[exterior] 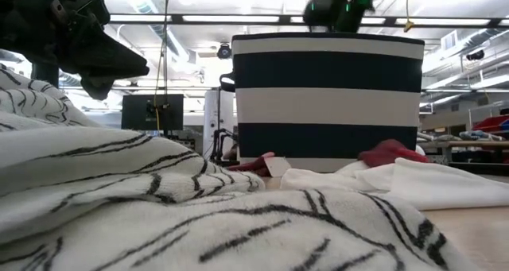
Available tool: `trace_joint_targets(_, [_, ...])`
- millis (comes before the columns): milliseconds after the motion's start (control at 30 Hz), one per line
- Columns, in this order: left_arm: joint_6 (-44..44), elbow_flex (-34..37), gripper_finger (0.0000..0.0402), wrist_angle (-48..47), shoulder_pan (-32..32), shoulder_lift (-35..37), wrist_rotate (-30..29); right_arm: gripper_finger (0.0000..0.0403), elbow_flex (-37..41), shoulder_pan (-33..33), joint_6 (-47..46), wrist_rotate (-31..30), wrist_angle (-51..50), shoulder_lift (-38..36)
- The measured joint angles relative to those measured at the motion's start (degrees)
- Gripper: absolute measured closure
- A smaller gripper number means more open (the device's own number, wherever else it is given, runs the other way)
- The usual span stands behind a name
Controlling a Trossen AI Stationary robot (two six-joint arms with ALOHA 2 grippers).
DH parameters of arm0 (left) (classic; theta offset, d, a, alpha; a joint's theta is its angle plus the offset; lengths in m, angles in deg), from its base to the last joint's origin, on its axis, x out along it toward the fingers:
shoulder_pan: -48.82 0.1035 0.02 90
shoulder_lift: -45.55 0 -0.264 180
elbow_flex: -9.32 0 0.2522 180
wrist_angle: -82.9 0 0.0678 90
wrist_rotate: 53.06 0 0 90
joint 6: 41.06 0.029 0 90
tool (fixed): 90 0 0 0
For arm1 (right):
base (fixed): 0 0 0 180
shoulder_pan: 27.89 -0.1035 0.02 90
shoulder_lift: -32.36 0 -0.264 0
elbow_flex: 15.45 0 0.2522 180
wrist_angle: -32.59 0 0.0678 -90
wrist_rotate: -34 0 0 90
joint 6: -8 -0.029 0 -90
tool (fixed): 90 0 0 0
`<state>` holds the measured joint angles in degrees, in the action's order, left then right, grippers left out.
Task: Sort clothes
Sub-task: Put the white polo shirt into the blue bin
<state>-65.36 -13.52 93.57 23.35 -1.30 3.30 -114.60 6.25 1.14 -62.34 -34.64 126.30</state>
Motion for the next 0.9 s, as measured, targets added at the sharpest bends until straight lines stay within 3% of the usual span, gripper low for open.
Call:
trace_joint_targets(200, [-0.04,0.00,0.0316,-0.15,0.00,-0.13,0.00,0.0257,6.49,3.77,-5.33,8.98,5.51,4.83])
trace_joint_targets(433, [-0.04,0.00,0.0316,0.60,0.02,-0.41,-0.02,0.0197,5.09,4.20,-3.55,9.92,3.89,6.67])
trace_joint_targets(733, [-1.22,-0.34,0.0316,-0.36,-0.14,-0.42,-0.06,0.0182,-4.58,3.66,-3.60,11.35,-6.76,-3.49])
trace_joint_targets(900, [-1.34,-6.48,0.0316,-8.43,-1.61,-0.42,-0.04,0.0183,-5.81,0.37,-3.53,11.34,-5.97,-12.46])
